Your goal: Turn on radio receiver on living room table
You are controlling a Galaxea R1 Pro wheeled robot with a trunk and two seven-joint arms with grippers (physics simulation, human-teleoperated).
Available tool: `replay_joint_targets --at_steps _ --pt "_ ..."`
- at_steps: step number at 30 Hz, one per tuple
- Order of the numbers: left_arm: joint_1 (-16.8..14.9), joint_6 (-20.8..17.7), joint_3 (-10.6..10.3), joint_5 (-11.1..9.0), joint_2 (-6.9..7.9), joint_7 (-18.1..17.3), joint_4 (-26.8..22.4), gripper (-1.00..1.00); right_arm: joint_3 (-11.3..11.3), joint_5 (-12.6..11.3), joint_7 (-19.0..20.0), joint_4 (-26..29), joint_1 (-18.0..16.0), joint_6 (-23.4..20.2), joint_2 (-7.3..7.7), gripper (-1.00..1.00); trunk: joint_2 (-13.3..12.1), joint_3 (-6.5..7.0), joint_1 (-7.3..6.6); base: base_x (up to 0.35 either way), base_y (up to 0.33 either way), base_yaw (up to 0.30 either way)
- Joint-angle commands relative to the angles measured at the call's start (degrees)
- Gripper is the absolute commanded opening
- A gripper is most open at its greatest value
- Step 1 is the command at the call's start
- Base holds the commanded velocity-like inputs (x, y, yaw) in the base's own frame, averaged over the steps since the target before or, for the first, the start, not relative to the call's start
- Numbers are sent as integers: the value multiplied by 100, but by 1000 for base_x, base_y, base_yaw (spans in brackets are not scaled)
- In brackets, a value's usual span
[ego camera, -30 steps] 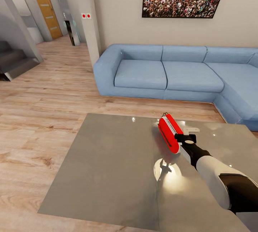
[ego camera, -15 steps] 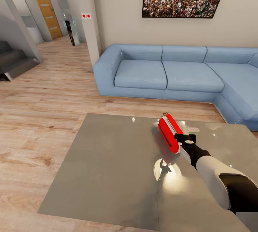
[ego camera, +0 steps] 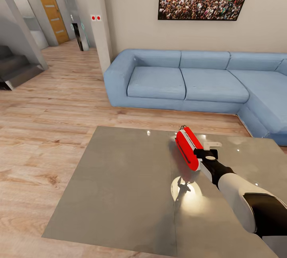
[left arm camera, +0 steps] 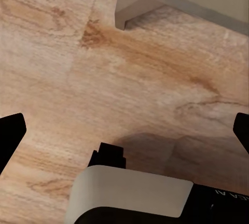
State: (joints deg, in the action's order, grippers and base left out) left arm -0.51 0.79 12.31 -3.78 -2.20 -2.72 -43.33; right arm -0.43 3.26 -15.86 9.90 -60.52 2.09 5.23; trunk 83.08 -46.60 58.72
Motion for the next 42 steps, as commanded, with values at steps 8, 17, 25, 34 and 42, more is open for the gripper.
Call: replay_joint_targets --at_steps 8,17,25,34,42 --pt "-1 0 -1 0 0 0 0 100 8 -88 29 -23 5 -7 -1 -100 0 63 1 0 0 0" --pt "-1 -1 -1 0 0 0 0 100 8 -97 28 -23 5 -7 -2 -100 0 146 1 0 0 0" --pt "0 0 -1 0 0 0 0 100 24 -114 30 -31 5 -23 3 -100 0 220 1 0 0 0" --pt "-1 0 -1 0 0 8 0 100 39 -158 66 -192 5 -12 4 -100 0 303 1 0 0 -18" --pt "-1 1 -1 0 0 9 0 100 45 -545 109 -359 5 -10 29 -100 0 377 1 0 0 -63"
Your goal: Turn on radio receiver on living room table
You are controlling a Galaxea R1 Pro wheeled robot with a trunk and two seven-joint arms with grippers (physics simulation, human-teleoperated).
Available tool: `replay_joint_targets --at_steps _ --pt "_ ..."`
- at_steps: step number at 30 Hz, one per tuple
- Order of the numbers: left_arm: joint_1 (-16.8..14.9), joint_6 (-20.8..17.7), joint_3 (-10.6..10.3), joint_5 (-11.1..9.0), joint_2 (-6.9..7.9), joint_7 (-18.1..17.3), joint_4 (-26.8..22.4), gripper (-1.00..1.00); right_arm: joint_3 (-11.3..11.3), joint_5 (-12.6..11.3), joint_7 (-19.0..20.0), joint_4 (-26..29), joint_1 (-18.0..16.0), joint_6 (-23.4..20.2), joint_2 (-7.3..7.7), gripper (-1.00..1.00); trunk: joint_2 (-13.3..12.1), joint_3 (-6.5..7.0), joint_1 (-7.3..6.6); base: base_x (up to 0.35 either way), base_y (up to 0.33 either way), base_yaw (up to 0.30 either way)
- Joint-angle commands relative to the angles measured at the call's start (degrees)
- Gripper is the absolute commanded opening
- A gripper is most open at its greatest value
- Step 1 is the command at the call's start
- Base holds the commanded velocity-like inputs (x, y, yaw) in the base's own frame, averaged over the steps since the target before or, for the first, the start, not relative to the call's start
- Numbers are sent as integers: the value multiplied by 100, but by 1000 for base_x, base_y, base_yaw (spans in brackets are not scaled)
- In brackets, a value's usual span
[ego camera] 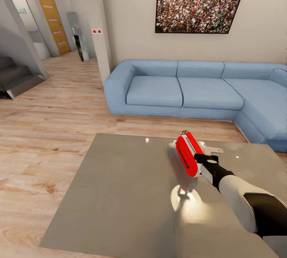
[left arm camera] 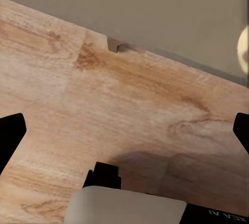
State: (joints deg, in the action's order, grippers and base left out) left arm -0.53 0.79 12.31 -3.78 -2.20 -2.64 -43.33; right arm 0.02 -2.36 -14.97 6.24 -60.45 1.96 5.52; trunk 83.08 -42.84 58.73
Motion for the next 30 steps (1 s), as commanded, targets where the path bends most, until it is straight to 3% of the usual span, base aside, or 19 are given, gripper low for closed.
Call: replay_joint_targets --at_steps 1,30 --pt "0 0 0 0 0 0 0 100 0 9 20 -10 -2 5 1 -100 0 10 0 0 0 -65" --pt "0 0 0 3 9 0 0 100 -11 45 21 72 -2 -44 -14 -100 0 279 0 0 0 -70"
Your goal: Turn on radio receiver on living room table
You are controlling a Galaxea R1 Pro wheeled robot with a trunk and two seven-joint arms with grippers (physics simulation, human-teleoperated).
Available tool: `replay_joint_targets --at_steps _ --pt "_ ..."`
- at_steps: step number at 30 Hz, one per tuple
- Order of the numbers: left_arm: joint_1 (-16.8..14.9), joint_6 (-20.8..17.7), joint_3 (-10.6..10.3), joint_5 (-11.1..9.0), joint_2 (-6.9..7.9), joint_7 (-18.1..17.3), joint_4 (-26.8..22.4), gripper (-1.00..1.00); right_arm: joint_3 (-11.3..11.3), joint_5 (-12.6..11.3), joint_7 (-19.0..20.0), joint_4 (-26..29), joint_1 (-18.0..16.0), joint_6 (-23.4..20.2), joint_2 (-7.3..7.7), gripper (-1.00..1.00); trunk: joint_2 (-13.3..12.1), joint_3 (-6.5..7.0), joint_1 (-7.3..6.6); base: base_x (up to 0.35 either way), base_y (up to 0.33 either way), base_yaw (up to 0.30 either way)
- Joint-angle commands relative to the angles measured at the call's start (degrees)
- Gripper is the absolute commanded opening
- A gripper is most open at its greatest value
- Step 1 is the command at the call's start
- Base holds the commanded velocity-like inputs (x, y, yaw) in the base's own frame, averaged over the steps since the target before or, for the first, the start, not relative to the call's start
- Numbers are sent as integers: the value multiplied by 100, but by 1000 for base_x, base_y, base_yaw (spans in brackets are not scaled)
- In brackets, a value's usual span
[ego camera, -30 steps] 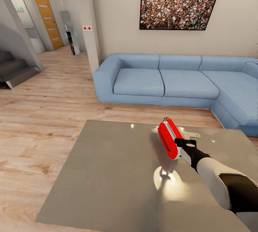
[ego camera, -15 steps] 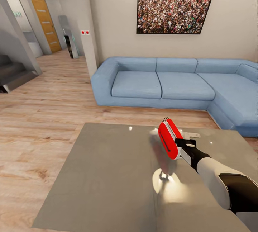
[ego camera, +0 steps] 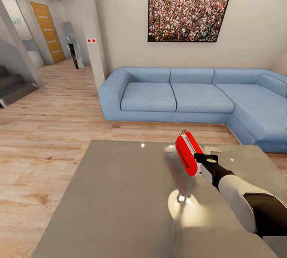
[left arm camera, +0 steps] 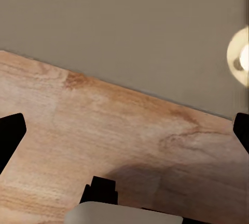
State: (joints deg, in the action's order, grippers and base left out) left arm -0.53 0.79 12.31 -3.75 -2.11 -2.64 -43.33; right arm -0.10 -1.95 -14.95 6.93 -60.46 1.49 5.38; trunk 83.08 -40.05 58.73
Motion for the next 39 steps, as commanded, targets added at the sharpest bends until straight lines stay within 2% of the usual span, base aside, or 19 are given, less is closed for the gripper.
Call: replay_joint_targets --at_steps 1,25,30,32,34,35,36,39 --pt "0 0 0 0 0 0 0 100 -3 3 19 32 -1 1 -1 -100 0 10 0 0 0 -98" --pt "0 0 0 -3 -1 0 0 100 -19 6 1 37 -1 5 -2 -100 0 44 0 0 0 -15" --pt "0 0 0 3 3 0 0 100 -9 -18 29 3 -1 14 43 -100 0 44 0 0 0 0" --pt "0 0 0 5 7 0 0 100 -1 -7 338 2 -1 35 102 -100 0 44 0 0 0 0" --pt "0 0 0 5 8 0 0 100 8 1 1229 6 -1 53 400 -100 0 44 0 0 0 0" --pt "0 0 0 5 8 0 0 100 13 -22 1812 8 -1 57 635 -100 0 44 0 0 0 0" --pt "0 0 0 5 7 0 0 100 16 -67 2146 12 -1 61 795 -100 0 44 0 0 0 0" --pt "1 0 0 6 2 0 0 100 18 -155 2204 30 -1 68 931 -100 0 44 0 0 0 0"
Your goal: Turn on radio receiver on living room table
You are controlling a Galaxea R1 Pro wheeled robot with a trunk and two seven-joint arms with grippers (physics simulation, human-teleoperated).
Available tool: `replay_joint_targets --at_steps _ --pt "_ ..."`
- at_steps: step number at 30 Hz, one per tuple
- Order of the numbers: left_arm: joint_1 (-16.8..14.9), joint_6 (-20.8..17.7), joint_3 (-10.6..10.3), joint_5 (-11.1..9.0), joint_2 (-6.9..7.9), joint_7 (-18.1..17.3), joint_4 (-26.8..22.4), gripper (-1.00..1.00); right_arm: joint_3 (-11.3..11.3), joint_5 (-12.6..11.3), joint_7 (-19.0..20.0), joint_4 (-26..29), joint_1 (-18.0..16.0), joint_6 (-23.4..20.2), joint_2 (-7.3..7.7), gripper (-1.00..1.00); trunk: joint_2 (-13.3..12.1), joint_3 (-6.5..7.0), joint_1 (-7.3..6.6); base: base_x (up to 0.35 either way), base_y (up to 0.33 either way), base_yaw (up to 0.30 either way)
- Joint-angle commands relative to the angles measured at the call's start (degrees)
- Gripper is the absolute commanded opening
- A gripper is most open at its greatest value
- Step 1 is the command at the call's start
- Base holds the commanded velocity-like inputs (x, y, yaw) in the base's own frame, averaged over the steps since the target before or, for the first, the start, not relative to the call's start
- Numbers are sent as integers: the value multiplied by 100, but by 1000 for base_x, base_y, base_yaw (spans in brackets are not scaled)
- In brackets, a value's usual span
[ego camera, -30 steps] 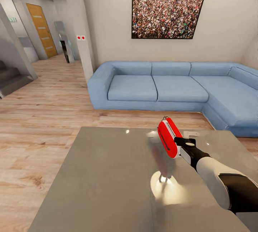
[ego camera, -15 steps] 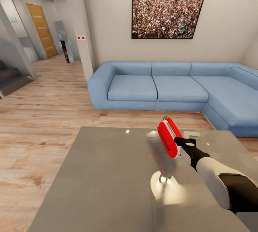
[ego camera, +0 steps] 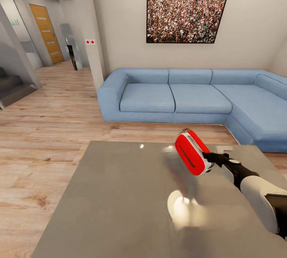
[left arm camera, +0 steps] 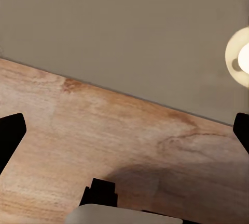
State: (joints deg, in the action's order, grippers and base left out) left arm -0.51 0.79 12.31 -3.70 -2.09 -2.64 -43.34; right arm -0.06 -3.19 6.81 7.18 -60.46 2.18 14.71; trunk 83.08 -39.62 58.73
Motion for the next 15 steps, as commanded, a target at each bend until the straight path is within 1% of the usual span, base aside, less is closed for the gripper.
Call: replay_joint_targets --at_steps 1,3,5,9,11,12,15 --pt "-1 0 1 1 -1 0 1 100 15 -52 -42 20 -1 0 43 -100 0 0 0 0 0 0" --pt "-1 0 1 1 -2 0 1 100 22 -64 -79 46 -1 -5 132 -100 0 0 0 0 0 0" --pt "-2 0 0 1 -2 0 1 100 23 -66 -86 127 -1 -15 182 -100 0 0 0 0 0 0" --pt "-1 0 0 1 -2 0 1 100 21 -69 -23 174 -1 -19 239 -100 0 0 0 0 0 0" --pt "-1 0 0 1 -2 0 1 100 17 -82 195 165 -1 -17 357 -100 0 0 0 0 0 0" --pt "-1 0 1 1 -2 0 1 100 16 -90 379 156 -1 -17 464 -100 0 0 0 0 0 0" --pt "-2 0 1 1 -2 0 1 100 16 -99 591 141 -1 -16 560 -100 0 0 0 0 0 0"
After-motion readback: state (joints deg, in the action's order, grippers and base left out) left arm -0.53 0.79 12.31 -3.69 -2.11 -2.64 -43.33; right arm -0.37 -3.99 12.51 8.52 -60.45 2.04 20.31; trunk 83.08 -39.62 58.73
